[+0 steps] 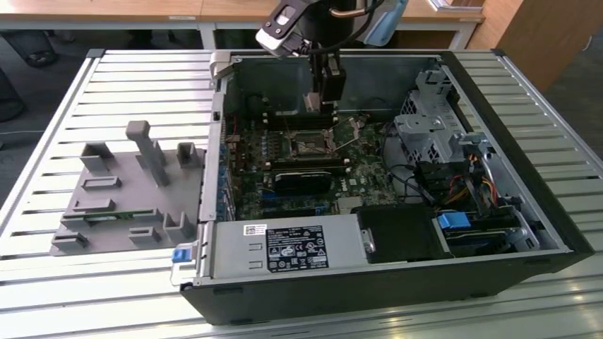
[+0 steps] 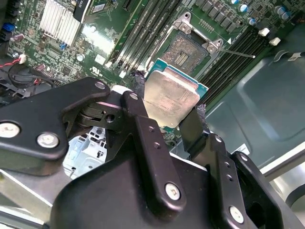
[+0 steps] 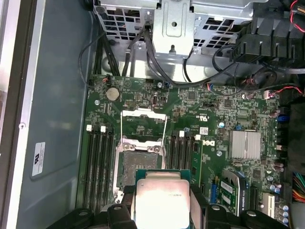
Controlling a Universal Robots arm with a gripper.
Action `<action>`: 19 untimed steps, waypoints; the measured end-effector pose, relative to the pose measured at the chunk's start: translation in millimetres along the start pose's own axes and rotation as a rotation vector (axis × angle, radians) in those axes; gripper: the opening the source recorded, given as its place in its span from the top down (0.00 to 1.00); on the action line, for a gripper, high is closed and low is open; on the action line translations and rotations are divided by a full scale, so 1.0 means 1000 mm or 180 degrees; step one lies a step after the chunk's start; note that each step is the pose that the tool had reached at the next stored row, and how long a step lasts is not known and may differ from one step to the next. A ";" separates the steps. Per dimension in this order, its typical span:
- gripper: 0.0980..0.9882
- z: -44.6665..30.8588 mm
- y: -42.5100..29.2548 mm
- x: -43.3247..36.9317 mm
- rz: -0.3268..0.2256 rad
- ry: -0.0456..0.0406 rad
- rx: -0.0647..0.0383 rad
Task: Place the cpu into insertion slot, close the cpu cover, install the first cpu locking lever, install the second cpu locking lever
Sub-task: 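Place the cpu into insertion slot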
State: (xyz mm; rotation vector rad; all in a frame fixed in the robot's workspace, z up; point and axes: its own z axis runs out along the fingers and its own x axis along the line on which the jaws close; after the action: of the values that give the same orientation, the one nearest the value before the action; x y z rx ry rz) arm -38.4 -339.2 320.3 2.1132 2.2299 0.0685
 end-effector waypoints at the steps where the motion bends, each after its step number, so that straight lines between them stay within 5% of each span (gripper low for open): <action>1: 0.51 0.0008 -0.0001 0.0002 0.0001 0.0000 -0.0001; 19: 0.51 0.0146 -0.0011 0.0021 0.0013 -0.0002 -0.0009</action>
State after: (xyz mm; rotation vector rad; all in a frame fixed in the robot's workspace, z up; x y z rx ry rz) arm -38.4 -337.4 305.6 2.1161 2.2240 0.0713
